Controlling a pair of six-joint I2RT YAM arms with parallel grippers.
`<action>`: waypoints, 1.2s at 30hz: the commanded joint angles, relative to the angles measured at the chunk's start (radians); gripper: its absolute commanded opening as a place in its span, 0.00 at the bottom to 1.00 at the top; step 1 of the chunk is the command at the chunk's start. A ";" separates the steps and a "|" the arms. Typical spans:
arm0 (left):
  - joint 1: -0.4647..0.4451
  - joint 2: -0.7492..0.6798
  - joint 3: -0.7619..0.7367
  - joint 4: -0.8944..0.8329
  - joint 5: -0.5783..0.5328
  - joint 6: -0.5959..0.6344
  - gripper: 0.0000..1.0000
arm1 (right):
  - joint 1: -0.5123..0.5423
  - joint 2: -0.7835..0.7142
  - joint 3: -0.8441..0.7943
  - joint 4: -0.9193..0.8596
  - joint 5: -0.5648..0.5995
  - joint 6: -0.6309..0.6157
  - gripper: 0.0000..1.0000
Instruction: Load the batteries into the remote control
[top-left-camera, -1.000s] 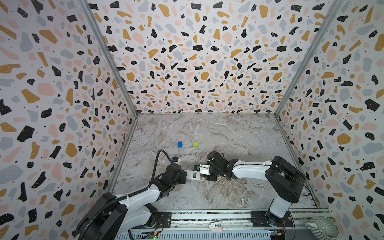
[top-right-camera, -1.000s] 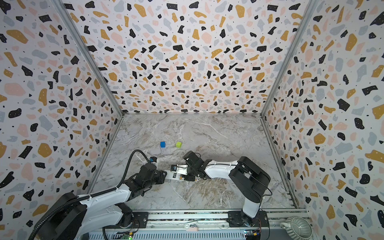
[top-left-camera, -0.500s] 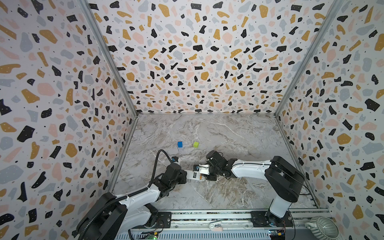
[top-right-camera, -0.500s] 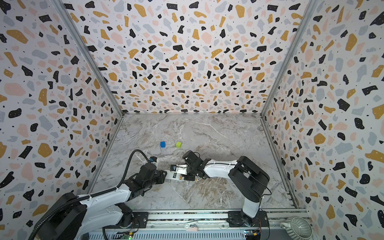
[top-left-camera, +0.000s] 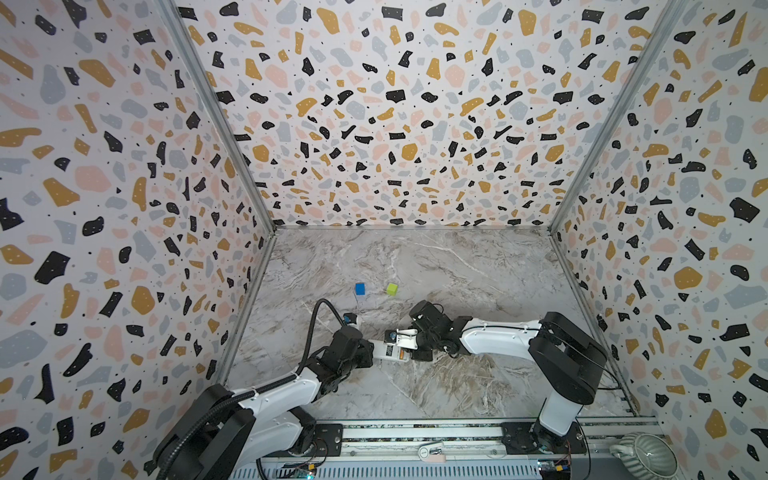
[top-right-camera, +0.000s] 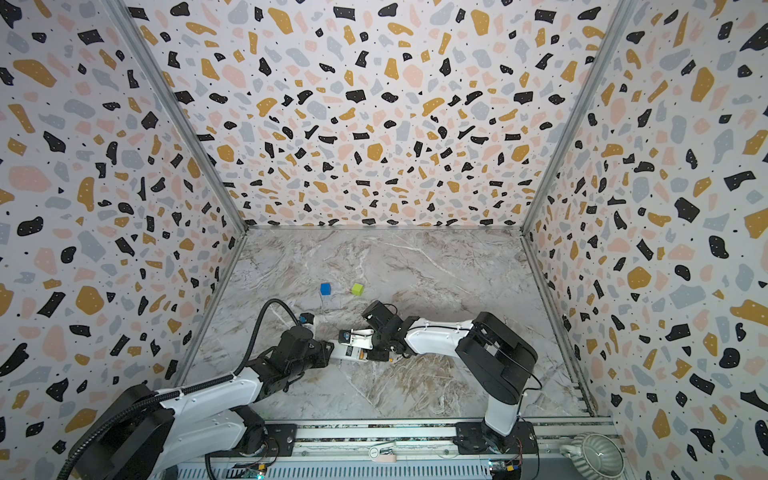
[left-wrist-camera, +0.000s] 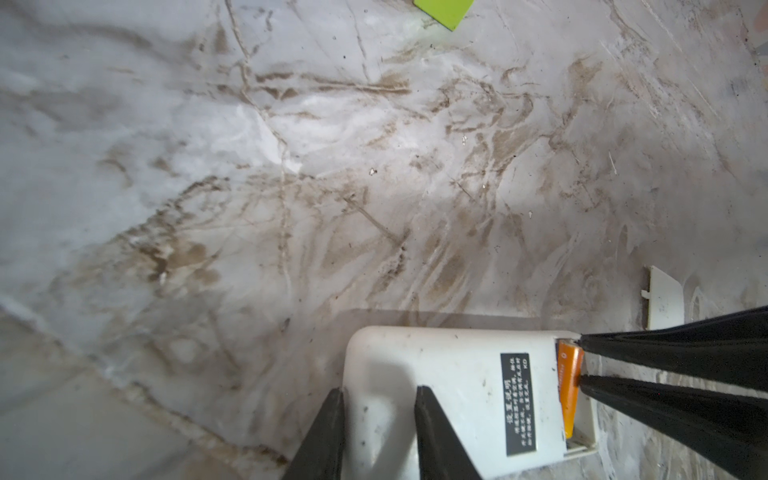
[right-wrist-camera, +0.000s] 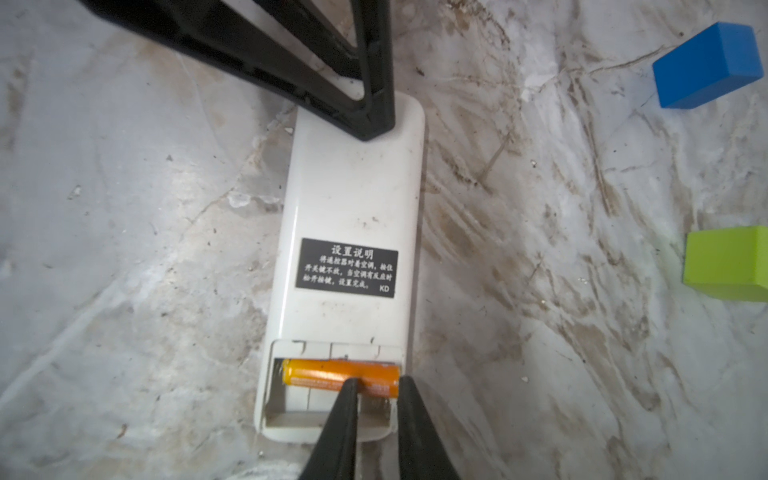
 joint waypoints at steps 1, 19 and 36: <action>-0.001 0.020 -0.014 -0.081 0.012 0.006 0.30 | 0.047 0.096 -0.017 -0.090 -0.040 -0.011 0.20; -0.001 0.017 -0.013 -0.083 0.010 0.006 0.30 | 0.057 0.133 0.008 -0.163 -0.079 -0.023 0.16; -0.001 0.015 -0.014 -0.084 0.007 0.006 0.31 | 0.056 0.113 0.007 -0.148 -0.051 -0.010 0.09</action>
